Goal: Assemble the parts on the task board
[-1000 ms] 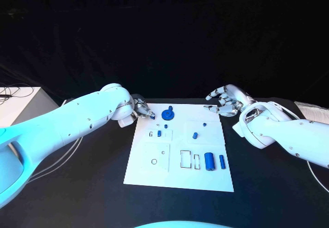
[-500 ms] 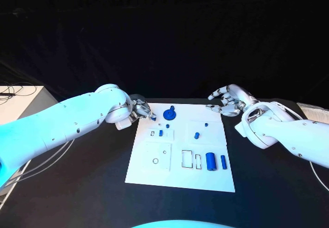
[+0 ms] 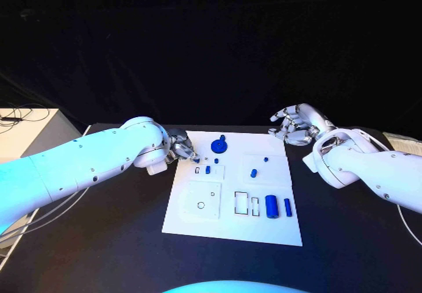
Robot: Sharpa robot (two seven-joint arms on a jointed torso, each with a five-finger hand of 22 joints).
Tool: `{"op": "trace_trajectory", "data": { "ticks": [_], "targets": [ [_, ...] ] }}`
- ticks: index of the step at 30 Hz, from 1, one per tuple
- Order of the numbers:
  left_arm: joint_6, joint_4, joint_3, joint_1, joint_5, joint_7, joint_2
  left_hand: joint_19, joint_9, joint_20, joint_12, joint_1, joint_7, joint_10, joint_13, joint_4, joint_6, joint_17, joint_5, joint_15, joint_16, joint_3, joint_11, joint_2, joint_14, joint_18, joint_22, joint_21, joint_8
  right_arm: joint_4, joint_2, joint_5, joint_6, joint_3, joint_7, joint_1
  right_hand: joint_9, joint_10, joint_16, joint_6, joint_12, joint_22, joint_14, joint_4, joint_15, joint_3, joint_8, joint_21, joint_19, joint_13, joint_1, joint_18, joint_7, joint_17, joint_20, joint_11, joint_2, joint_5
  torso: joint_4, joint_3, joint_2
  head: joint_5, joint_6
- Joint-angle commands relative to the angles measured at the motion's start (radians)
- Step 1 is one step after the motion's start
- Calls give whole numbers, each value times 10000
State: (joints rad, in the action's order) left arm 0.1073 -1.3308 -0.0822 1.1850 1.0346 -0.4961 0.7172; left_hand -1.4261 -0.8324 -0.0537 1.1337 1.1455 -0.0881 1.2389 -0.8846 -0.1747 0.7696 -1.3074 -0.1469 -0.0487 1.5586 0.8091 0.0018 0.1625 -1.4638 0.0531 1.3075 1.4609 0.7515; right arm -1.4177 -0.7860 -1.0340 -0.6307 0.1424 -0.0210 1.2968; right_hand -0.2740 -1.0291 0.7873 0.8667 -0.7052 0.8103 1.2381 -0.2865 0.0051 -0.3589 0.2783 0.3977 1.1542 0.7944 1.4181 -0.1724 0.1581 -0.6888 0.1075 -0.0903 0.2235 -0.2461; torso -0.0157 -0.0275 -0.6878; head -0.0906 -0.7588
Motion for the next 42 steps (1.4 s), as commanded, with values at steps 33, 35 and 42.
{"op": "trace_trajectory", "data": {
  "ticks": [33, 35, 42],
  "targets": [
    [16, -215, 213, -322, 615, -11, -33, -81, -649, 13, -25, -159, 111, 82, 91, 1673, 236, -2580, -105, -97, 88, 1768, -26, 33, -1051, -40, 682, 74, 75, 317, 97, 2791, -477, 1, 2155, -3, 310, -211, -6169, -407, 4724, -4702, -1662, 514, 1111, -1241, -154, -3347, -1529, -6647, -252, -109, 747, 2723, 1186, -734, 380, -231, 3, -8, -25, 1, -174],
    [19, -213, 213, -332, 635, -11, -36, -81, -649, 13, -25, -159, 111, 82, 91, 1673, 236, -2580, -105, -97, 88, 1768, -26, 33, -1051, -40, 682, 74, 75, 317, 95, 2793, -482, 1, 2160, -3, 312, -211, -6176, -408, 4728, -4716, -1660, 518, 1112, -1240, -158, -3347, -1529, -6659, -253, -109, 749, 2731, 1187, -736, 379, -232, 2, -3, -19, -8, -178],
    [31, -193, 210, -354, 690, -11, -40, -78, -655, 17, -50, -171, 113, 71, 131, 1688, 242, -2583, -122, -100, 89, 1787, -30, 43, -1052, -38, 677, 72, 78, 311, 92, 2797, -498, 1, 2200, -4, 318, -212, -6194, -407, 4737, -4749, -1656, 521, 1116, -1235, -167, -3346, -1531, -6688, -261, -109, 752, 2751, 1191, -740, 375, -234, 8, -11, -20, -20, -192]
  ]
}}
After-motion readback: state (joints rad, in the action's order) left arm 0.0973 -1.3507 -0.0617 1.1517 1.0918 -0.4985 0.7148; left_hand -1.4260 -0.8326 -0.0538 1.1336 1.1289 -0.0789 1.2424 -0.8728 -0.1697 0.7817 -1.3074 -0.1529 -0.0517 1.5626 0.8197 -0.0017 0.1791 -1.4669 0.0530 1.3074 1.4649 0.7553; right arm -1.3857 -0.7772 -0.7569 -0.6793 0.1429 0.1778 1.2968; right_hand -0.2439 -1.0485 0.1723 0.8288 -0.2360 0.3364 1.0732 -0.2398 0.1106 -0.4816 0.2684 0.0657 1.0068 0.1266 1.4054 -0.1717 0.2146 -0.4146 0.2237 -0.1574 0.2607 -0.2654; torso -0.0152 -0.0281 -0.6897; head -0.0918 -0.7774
